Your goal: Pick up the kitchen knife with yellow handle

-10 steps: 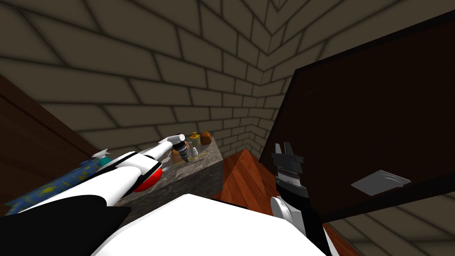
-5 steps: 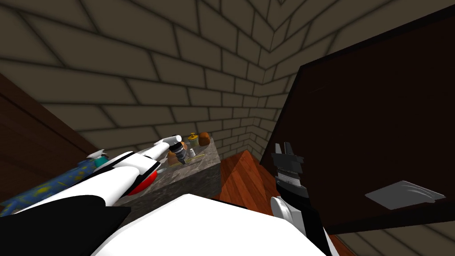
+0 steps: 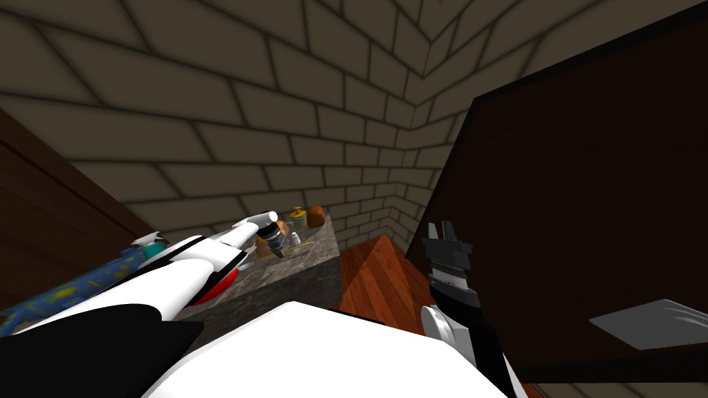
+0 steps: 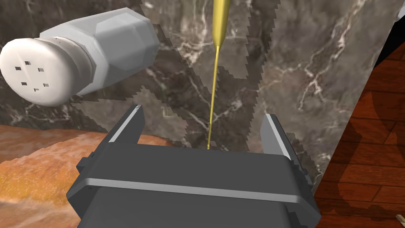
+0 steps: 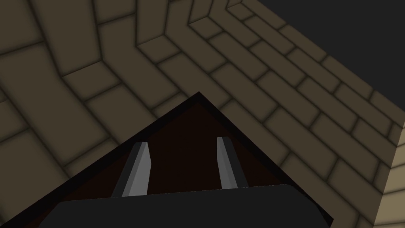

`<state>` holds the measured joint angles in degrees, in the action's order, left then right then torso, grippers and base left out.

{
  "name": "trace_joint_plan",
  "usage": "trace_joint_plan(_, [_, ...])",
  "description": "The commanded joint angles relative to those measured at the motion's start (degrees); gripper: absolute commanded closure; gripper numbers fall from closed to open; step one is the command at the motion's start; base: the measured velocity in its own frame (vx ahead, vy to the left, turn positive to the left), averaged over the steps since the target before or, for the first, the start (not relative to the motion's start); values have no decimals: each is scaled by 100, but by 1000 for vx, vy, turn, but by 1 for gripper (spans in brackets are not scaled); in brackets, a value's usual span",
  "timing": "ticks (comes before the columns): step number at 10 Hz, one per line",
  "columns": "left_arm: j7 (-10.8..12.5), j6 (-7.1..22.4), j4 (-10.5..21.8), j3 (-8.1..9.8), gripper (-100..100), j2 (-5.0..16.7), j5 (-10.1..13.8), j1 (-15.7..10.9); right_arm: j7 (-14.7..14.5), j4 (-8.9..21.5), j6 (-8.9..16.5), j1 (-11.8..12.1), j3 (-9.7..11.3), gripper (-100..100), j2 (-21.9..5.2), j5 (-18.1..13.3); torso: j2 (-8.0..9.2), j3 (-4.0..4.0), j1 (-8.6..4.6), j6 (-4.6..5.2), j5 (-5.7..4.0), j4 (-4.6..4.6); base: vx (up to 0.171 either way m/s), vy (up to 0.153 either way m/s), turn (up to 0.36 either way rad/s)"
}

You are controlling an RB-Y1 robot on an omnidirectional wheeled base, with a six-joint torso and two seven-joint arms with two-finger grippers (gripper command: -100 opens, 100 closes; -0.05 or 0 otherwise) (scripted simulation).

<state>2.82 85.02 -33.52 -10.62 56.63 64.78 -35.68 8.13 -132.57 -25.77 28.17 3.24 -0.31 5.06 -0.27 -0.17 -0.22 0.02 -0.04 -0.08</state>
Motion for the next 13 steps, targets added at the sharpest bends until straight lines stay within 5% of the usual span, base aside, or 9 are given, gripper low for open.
trace_joint_plan(1, [-286, -64, 240, 41, -100, 37, 14, 15, 0, 0, 0, 0, 0, 0, 0, 0, 0, 0, 0, 0, 0, 0, 64, -77, 63])
trace_joint_plan(5, [-875, -140, 617, 116, -100, 118, 43, 42, 0, 0, 0, 0, 0, 0, 0, 0, 1, 0, 2, 0, 0, 0, 60, -68, 56])
trace_joint_plan(6, [-760, -130, 587, 88, -100, 92, 27, -3, 0, 0, 0, 0, 0, 0, 0, 0, 0, 0, -3, -2, 0, 0, 30, -42, 27])
trace_joint_plan(7, [-804, -133, 608, 90, 100, 96, 27, -5, 0, 0, 0, 0, 0, 0, 0, 0, 8, 4, 7, 1, 1, 1, 5, -7, -4])
trace_joint_plan(11, [-808, -170, 591, 100, 100, 107, 29, -23, 0, 0, 0, -1, 0, 0, -1, 0, 8, -3, 35, -2, 17, -12, 1, 0, 0])
trace_joint_plan(13, [-772, -85, 622, -48, -100, 233, -131, 33, 0, 0, 0, -1, -1, 0, -1, 0, 4, -5, 37, -2, 18, -13, 21, -18, -26])
